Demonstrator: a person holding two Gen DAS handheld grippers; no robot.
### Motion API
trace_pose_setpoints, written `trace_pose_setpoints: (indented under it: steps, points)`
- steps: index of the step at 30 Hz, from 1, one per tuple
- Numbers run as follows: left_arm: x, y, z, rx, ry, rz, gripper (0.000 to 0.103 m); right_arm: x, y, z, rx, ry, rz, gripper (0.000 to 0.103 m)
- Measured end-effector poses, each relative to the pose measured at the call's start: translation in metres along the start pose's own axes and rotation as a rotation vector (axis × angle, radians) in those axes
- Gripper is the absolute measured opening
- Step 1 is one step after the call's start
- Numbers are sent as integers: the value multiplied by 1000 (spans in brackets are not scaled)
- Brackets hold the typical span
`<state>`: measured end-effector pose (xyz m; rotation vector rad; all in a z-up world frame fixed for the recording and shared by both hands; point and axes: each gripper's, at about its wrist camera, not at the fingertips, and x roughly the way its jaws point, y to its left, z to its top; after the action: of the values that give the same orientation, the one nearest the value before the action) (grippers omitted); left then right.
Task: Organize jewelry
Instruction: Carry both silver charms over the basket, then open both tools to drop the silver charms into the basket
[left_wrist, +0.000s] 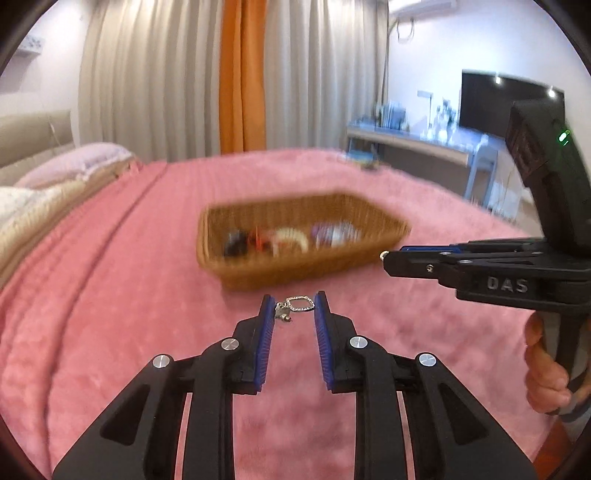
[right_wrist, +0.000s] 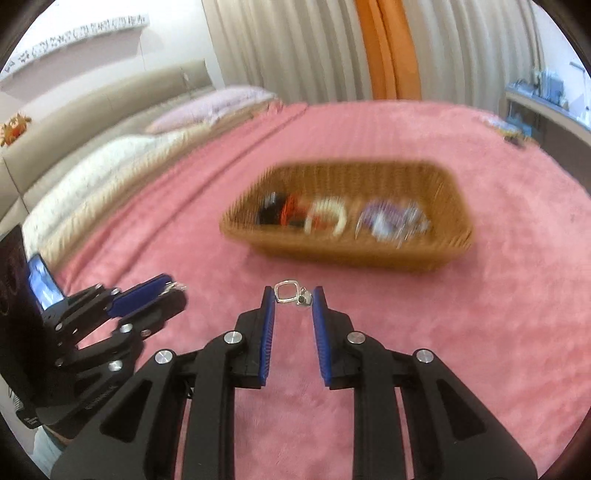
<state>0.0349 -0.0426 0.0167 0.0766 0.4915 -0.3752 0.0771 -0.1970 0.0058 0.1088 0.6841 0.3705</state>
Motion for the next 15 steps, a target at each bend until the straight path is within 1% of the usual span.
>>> trace_pose_setpoints:
  steps: [3,6,7,9,12,15]
  points:
    - [-18,3,29,-24,-95,-7,20,-17,-1,29,-6,-62,-14,18]
    - [-19,4,56,-25,-160,2,20,-19,-7,57,-11,-110,-47,18]
    - [-17,4,62,-22,-170,3,20,-19,-11,63,-11,-120,-57,18]
    - [-1,4,80,-16,-178,4,20,-9,-19,80,0,-128,-69,18]
    - [27,7,95,-27,-176,-5,20,11,-28,95,11,-125,-83,18]
    - [60,9,105,-46,-179,20,21,46,-45,109,52,-87,-56,18]
